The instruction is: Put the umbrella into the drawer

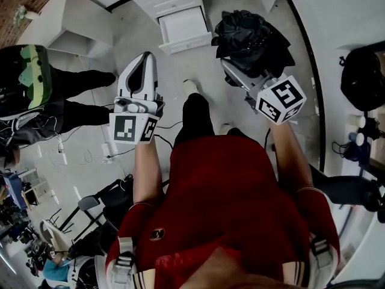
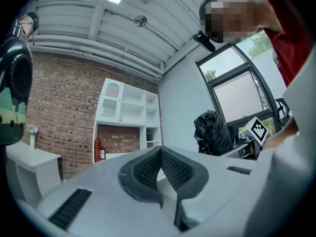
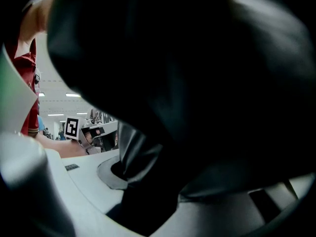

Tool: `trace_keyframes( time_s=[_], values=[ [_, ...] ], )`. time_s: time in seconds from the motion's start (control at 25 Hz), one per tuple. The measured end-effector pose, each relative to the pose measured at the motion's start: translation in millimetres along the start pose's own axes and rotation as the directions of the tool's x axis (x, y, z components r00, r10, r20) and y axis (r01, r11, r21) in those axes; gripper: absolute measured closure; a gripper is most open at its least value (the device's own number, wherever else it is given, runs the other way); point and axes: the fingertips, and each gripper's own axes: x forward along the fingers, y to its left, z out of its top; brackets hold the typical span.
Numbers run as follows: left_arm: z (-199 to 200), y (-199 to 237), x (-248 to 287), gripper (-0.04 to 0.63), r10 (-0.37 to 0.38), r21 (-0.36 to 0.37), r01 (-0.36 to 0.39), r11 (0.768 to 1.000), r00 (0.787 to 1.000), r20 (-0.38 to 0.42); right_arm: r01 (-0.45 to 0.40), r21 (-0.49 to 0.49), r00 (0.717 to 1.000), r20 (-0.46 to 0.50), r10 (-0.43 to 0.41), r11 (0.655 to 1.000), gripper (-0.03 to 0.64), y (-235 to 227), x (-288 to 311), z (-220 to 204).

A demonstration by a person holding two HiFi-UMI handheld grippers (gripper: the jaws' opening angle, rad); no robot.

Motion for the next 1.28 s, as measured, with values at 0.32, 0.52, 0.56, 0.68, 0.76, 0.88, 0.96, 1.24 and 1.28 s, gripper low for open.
trace_keyframes(
  time_s=[0.32, 0.52, 0.56, 0.68, 0.76, 0.88, 0.96, 1.24, 1.28],
  values=[
    [-39.1, 106.7, 80.9, 0.589, -0.017, 0.018, 0.017, 1.0, 1.0, 0.002, 0.01, -0.025, 0.999, -0.044, -0.011, 1.0, 0.379, -58.3, 128.6, 1.8],
    [-57.5, 176.3, 120.5, 0.589, -0.049, -0.015, 0.049, 0.999, 0.999, -0.015, 0.035, -0.005, 0.994, -0.104, -0.035, 0.999, 0.379, -83.7, 212.0, -8.1],
    [-62.0, 190.0, 127.2, 0.589, -0.053, -0.025, 0.053, 0.998, 0.998, -0.019, 0.041, -0.002, 0.992, -0.118, -0.041, 0.999, 0.38, -88.9, 227.8, -11.5],
    [-75.9, 223.6, 145.5, 0.589, -0.067, -0.045, 0.066, 0.997, 0.997, -0.025, 0.057, 0.009, 0.987, -0.149, -0.055, 0.998, 0.38, -104.4, 266.6, -21.4],
    [-85.3, 239.6, 155.7, 0.589, -0.074, -0.052, 0.072, 0.996, 0.997, -0.027, 0.067, 0.011, 0.984, -0.169, -0.064, 0.998, 0.38, -114.3, 284.9, -28.3],
    [-98.2, 254.8, 167.9, 0.589, -0.073, -0.063, 0.07, 0.996, 0.997, -0.035, 0.068, 0.005, 0.977, -0.203, -0.066, 0.998, 0.379, -126.1, 303.7, -38.9],
    [-104.0, 262.1, 174.9, 0.589, -0.068, -0.072, 0.065, 0.995, 0.997, -0.04, 0.062, -0.002, 0.971, -0.231, -0.06, 0.998, 0.38, -133.2, 314.1, -45.8],
    [-132.8, 286.1, 204.1, 0.589, -0.011, -0.09, 0.005, 0.996, 0.998, -0.064, 0.027, 0.006, 0.955, -0.297, -0.024, 1.0, 0.379, -168.1, 354.5, -73.6],
    [-138.0, 288.6, 207.3, 0.589, 0.002, -0.093, -0.009, 0.996, 0.998, -0.068, 0.02, 0.007, 0.952, -0.304, -0.017, 1.0, 0.38, -172.5, 359.0, -78.6]
  ],
)
